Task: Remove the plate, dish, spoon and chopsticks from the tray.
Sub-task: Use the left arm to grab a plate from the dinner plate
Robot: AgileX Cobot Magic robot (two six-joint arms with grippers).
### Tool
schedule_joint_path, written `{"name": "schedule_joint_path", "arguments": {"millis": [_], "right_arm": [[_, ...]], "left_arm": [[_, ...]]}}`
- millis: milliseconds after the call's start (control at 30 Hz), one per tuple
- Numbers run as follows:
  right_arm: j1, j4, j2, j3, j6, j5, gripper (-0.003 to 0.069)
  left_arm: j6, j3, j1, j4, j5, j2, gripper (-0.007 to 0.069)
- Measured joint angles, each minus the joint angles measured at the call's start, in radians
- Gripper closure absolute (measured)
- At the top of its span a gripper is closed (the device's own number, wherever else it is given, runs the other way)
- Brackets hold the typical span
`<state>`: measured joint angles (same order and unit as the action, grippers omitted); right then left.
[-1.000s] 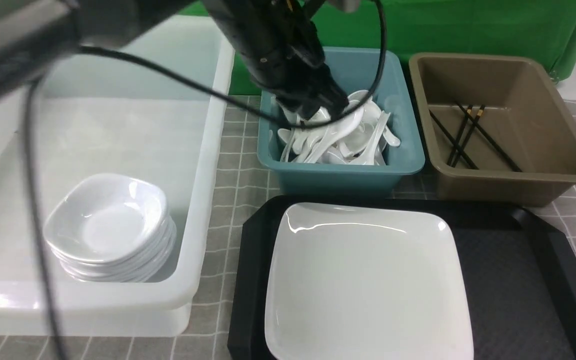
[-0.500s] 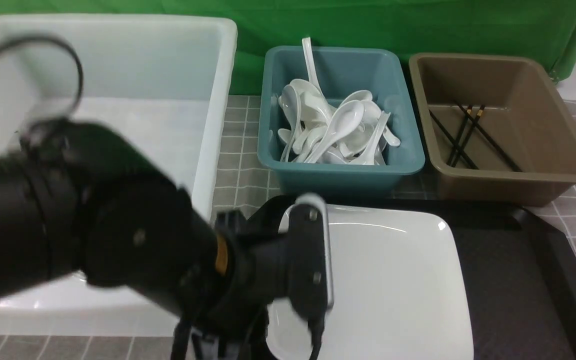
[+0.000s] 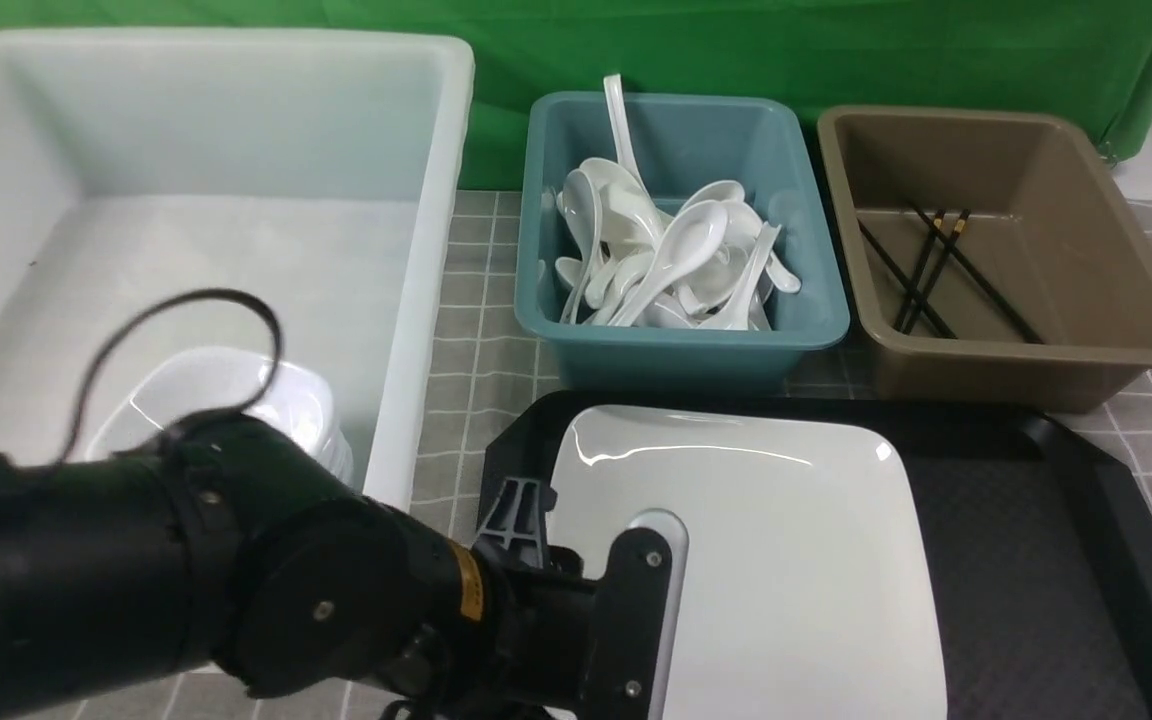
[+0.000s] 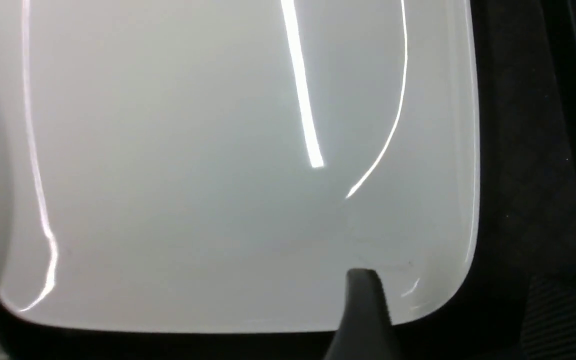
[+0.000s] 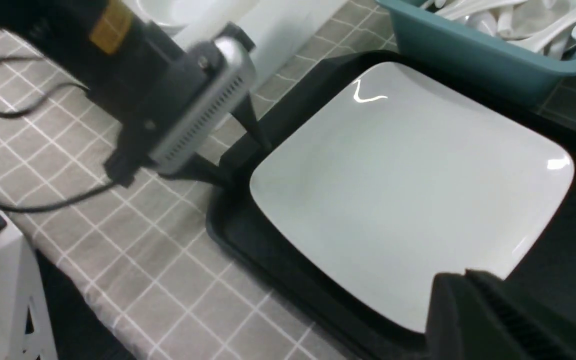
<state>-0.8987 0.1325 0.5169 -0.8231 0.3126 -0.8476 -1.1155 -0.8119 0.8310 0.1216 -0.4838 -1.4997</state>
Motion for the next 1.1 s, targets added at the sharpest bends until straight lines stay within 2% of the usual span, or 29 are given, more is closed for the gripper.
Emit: {"name": "schedule_joint_path", "arguments": {"millis": [267, 700, 800, 833, 867, 967, 1100], "right_arm": [[0.0, -0.028, 0.0, 0.0, 0.01, 0.0, 0.0624], [0.0, -0.038, 0.0, 0.0, 0.003, 0.001, 0.0616], [0.0, -0.038, 0.0, 0.0, -0.004, 0.0, 0.0613], [0.0, -0.038, 0.0, 0.0, -0.01, 0.0, 0.061], [0.0, -0.038, 0.0, 0.0, -0.01, 0.0, 0.061], [0.0, -0.038, 0.0, 0.0, -0.013, 0.0, 0.0607], [0.0, -0.038, 0.0, 0.0, -0.014, 0.0, 0.0604]], "left_arm": [[-0.003, 0.001, 0.0, -0.041, 0.093, -0.132, 0.0216], [0.042, -0.003, 0.002, -0.122, 0.114, -0.194, 0.0236], [0.054, -0.007, 0.002, -0.122, 0.137, -0.2, 0.0264], [0.06, -0.01, 0.002, -0.128, 0.163, -0.211, 0.0316], [0.06, -0.01, 0.002, -0.127, 0.165, -0.212, 0.0316], [0.047, -0.011, 0.007, -0.149, 0.212, -0.225, 0.041], [0.057, -0.011, 0.008, -0.155, 0.221, -0.227, 0.0418]]}}
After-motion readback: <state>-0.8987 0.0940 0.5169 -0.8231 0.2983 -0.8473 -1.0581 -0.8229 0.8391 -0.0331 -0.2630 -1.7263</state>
